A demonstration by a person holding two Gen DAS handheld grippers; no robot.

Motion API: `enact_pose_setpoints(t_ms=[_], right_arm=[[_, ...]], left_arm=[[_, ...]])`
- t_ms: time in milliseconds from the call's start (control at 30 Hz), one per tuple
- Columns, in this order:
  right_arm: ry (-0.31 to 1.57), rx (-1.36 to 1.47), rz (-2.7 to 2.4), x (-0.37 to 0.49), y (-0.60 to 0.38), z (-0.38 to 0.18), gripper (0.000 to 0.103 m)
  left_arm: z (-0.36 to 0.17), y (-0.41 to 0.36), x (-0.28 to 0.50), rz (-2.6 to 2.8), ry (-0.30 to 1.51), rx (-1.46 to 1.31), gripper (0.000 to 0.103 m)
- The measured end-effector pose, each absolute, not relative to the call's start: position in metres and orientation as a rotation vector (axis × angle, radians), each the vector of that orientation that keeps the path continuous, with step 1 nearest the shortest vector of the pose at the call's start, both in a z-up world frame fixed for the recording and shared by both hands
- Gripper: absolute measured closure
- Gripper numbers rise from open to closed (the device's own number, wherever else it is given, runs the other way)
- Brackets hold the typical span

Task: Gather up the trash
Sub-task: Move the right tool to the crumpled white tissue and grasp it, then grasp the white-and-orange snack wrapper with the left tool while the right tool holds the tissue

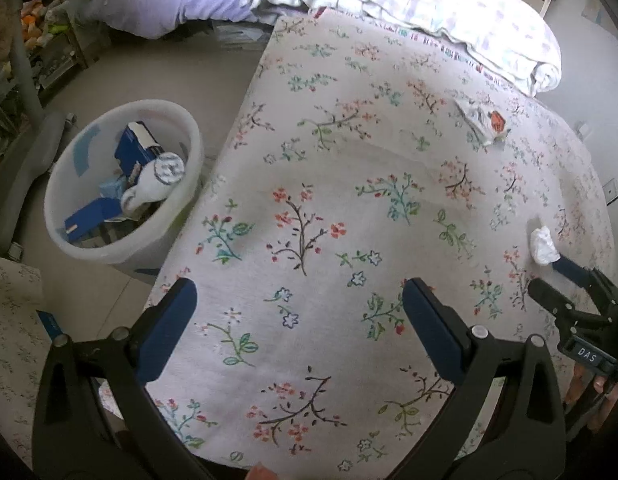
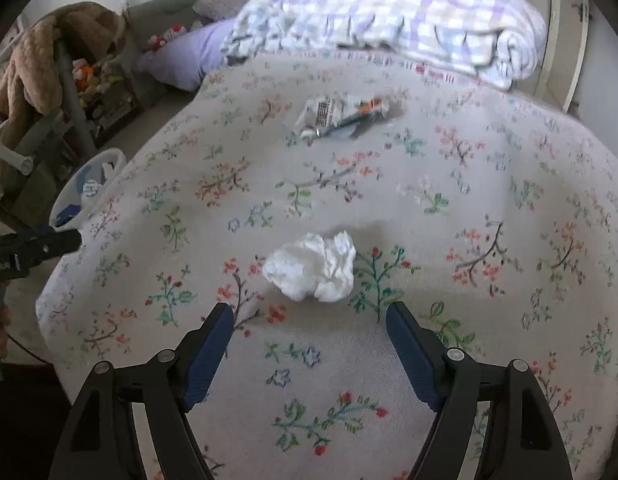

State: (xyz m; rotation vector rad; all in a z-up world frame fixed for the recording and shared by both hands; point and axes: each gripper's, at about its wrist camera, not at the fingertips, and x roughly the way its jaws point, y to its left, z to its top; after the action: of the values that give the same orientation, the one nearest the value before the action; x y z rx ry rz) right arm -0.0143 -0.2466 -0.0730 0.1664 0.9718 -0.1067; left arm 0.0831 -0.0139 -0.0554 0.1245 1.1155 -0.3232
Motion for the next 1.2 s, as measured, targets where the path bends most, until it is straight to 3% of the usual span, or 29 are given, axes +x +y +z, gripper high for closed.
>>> enact_pose_setpoints(t_ms=[267, 800, 900, 1033, 1200], right_arm=[[0.921, 0.047, -0.128, -0.014, -0.230, -0.085, 0.000], [0.910, 0.103, -0.132, -0.013, -0.239, -0.084, 0.001], [0.885, 0.139, -0.134, -0.015, -0.246, -0.080, 0.010], [0.879, 0.129, -0.144, -0.014, -0.249, -0.076, 0.042], [0.870, 0.098, -0.126, -0.011, -0.246, -0.073, 0.074]], left_arm=[[-0.067, -0.016, 0.087, -0.303, 1.140, 0.141, 0.001], [-0.068, -0.027, 0.092, -0.309, 1.138, 0.170, 0.001], [-0.065, -0.032, 0.093, -0.322, 1.133, 0.179, 0.001], [-0.061, -0.045, 0.096, -0.341, 1.124, 0.190, 0.001], [-0.056, -0.062, 0.100, -0.359, 1.122, 0.186, 0.001]])
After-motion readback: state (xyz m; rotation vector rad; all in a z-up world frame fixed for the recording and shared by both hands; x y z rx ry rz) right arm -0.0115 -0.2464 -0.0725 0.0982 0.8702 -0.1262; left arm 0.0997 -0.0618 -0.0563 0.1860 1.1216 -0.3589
